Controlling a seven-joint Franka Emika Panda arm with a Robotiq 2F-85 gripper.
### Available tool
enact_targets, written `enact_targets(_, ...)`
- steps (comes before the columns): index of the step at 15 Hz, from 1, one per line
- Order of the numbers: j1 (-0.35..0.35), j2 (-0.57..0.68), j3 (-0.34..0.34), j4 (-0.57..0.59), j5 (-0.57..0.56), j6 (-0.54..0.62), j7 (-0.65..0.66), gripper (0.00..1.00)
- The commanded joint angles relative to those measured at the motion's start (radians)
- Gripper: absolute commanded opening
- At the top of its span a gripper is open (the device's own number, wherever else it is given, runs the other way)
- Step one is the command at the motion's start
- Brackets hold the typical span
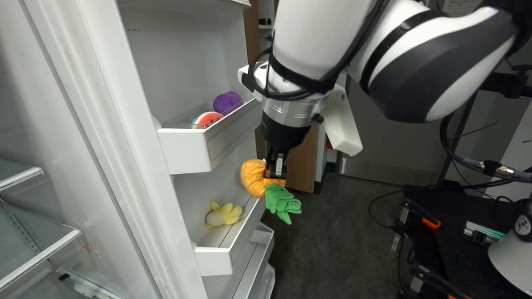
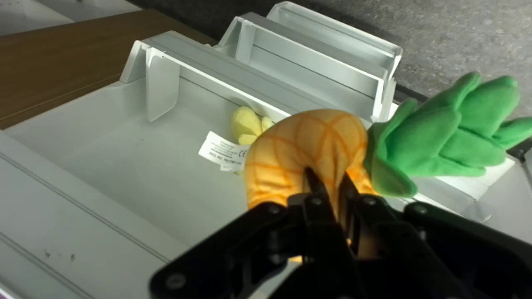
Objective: Move the orange plush toy to the lower shelf in the fridge
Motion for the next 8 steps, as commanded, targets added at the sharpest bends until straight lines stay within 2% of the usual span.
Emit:
enact_targets(1,0.0,-0.002,0.017,-0.048,-0.226,0.028,0.146,0.03)
enact_targets(3,0.007,0.028,0.018,-0.044,-0.315,0.02,0.21,0.03)
enact_targets(5,0.014,0.056,0.016,-0.034,-0.35,0.026,0.247,0.03)
enact_targets(8,0.005,0.09,-0.009,-0.033,-0.322,0.079,0.225,0.03)
